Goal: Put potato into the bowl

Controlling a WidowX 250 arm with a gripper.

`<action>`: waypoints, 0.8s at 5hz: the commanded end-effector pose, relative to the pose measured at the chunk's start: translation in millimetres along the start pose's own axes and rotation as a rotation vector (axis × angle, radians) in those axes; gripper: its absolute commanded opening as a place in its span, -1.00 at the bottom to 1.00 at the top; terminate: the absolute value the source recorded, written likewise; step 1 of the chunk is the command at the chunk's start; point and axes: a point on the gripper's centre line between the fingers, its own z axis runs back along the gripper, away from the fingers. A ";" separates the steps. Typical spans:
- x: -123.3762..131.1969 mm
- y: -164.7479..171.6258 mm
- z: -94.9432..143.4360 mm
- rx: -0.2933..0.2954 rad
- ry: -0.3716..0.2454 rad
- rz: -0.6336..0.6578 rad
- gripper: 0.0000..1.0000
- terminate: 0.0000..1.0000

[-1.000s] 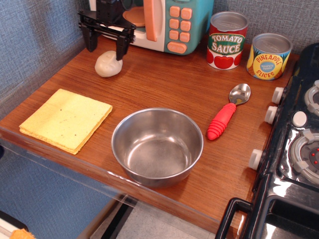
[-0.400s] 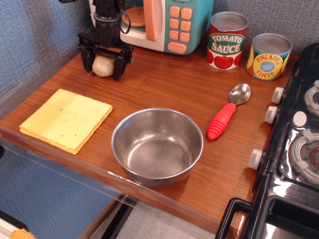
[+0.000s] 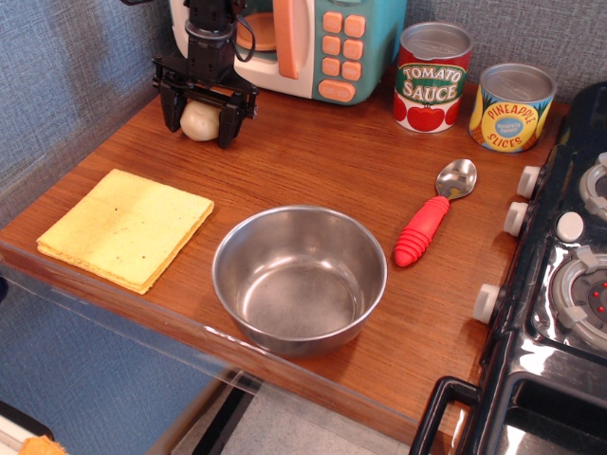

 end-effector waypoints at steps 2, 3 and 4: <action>-91.4 -51.2 153.5 -0.099 -0.300 -0.314 -1.00 -1.00; -141.8 -75.0 140.9 -0.083 -0.245 -0.444 -1.00 -1.00; -165.9 -86.0 120.7 -0.071 -0.181 -0.502 -1.00 -1.00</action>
